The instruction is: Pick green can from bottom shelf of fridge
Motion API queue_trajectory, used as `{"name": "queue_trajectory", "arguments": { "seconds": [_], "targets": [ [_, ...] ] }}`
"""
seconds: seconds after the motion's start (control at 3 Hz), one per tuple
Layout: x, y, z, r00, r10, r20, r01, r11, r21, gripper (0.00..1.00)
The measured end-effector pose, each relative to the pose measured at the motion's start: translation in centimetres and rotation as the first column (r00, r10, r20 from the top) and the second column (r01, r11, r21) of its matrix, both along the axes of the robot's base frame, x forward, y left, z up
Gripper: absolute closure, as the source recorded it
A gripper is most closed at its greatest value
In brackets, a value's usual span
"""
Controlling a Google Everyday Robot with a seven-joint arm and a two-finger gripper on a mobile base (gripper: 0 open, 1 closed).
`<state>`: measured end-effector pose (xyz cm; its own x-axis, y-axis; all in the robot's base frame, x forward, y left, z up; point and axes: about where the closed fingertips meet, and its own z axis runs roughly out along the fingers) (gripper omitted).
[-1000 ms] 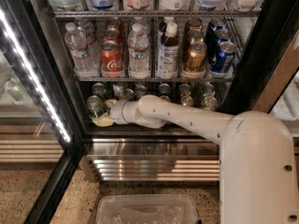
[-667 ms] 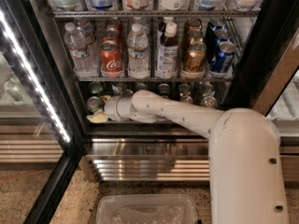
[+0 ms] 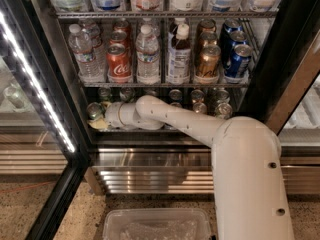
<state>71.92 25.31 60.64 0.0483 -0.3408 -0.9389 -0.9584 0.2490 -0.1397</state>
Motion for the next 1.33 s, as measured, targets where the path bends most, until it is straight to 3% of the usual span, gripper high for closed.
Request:
{"name": "queue_trajectory", "arguments": {
  "seconds": [0.67, 1.0, 1.33],
  "targets": [
    [0.0, 0.0, 0.0, 1.0, 0.0, 0.0, 0.0, 1.0, 0.0, 1.0],
    [0.0, 0.0, 0.0, 1.0, 0.0, 0.0, 0.0, 1.0, 0.0, 1.0],
    [0.0, 0.9, 1.2, 0.9989, 0.044, 0.018, -0.044, 0.999, 0.0, 1.0]
  ]
}}
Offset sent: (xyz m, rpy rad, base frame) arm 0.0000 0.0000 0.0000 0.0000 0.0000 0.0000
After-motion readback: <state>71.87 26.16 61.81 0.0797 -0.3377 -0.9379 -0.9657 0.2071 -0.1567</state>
